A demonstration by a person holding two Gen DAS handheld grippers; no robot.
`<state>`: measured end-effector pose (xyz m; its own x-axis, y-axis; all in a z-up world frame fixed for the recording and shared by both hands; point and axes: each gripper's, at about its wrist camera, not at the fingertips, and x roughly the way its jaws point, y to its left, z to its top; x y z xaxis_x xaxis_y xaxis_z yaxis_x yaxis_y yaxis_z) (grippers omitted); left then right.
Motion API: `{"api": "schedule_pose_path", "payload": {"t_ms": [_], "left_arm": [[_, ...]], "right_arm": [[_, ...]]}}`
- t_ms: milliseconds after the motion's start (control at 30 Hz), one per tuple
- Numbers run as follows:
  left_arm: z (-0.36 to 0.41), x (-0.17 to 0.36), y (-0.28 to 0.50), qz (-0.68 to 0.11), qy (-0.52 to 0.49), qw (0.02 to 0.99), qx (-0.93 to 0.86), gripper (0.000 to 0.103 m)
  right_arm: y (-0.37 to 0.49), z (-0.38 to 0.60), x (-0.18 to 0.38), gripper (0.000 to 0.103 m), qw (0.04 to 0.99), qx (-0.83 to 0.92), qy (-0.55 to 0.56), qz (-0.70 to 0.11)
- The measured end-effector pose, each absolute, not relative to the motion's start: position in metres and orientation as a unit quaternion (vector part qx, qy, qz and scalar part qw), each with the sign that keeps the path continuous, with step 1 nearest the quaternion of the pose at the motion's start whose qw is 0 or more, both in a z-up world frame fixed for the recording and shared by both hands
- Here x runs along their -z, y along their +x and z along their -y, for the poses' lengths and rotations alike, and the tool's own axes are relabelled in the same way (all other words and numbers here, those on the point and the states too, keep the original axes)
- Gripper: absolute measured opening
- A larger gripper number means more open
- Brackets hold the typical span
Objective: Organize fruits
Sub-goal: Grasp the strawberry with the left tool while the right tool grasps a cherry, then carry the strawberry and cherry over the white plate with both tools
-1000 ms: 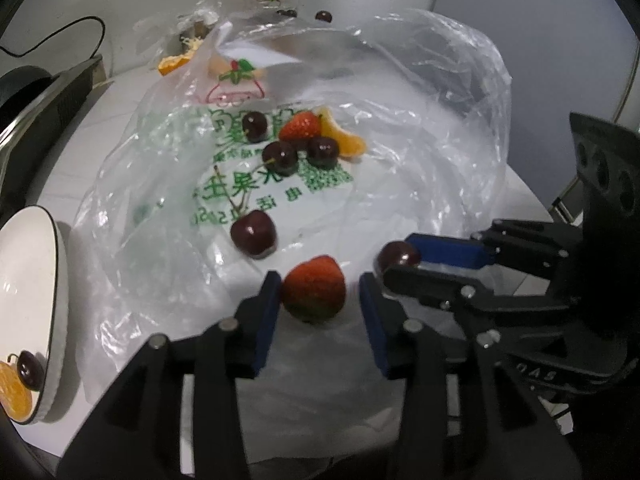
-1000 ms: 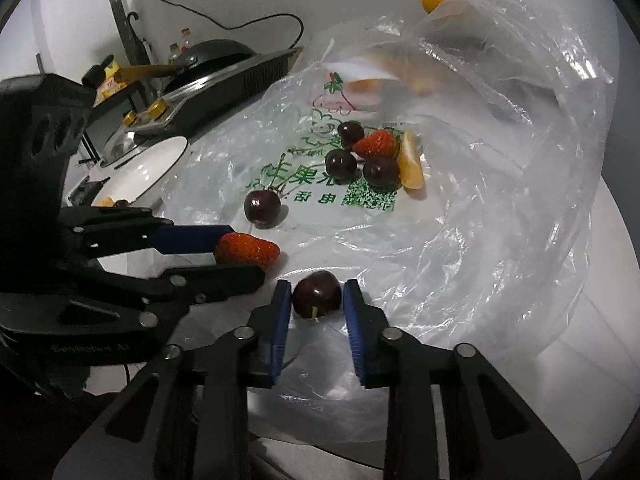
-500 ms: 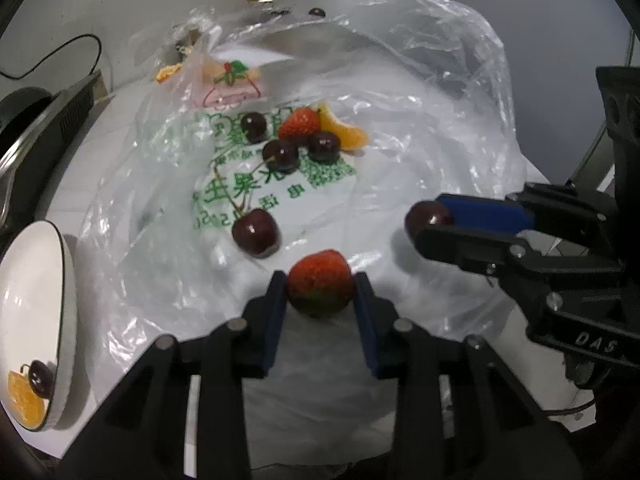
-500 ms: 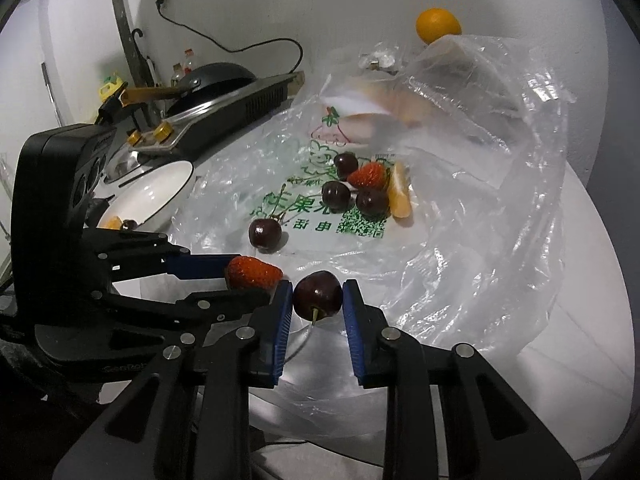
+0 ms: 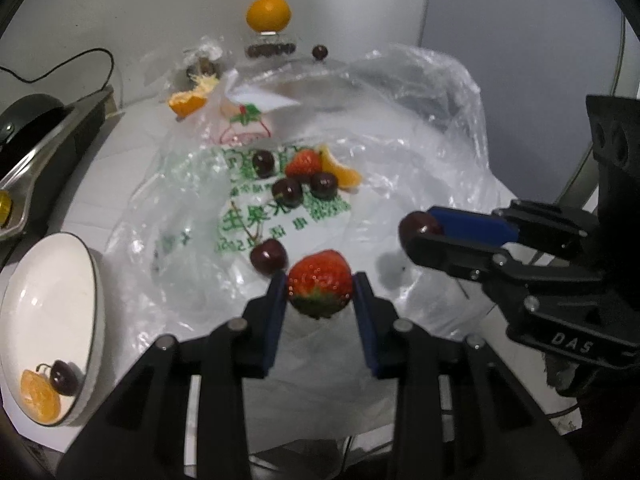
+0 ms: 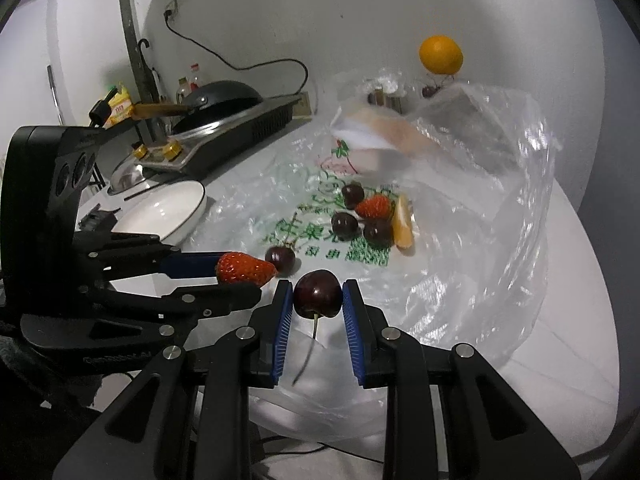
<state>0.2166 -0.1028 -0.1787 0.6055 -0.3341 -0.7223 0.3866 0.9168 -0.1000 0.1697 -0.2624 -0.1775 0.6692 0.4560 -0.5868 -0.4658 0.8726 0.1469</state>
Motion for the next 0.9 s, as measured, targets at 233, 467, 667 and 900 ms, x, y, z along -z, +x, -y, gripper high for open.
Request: {"api": "schedule_pose_path", "payload": {"t_ms": [233, 467, 667, 900], "left_arm": [[0.087, 0.163, 0.207, -0.376, 0.014, 0.904, 0.201, 0.034], [0.067, 0.151, 0.199, -0.357, 0.000, 0.913, 0.198, 0.034], [0.045, 0.144, 0.193, -0.348, -0.011, 0.918, 0.189, 0.034], [0.012, 0.142, 0.185, -0.341, -0.028, 0.924, 0.169, 0.034]], "right_arm": [[0.163, 0.252, 0.159, 0.027, 0.921, -0.253, -0.016, -0.295], [0.160, 0.235, 0.145, 0.027, 0.924, -0.257, -0.031, -0.282], [0.156, 0.213, 0.139, 0.027, 0.923, -0.265, -0.044, -0.276], [0.155, 0.183, 0.135, 0.027, 0.919, -0.278, -0.056, -0.273]]}}
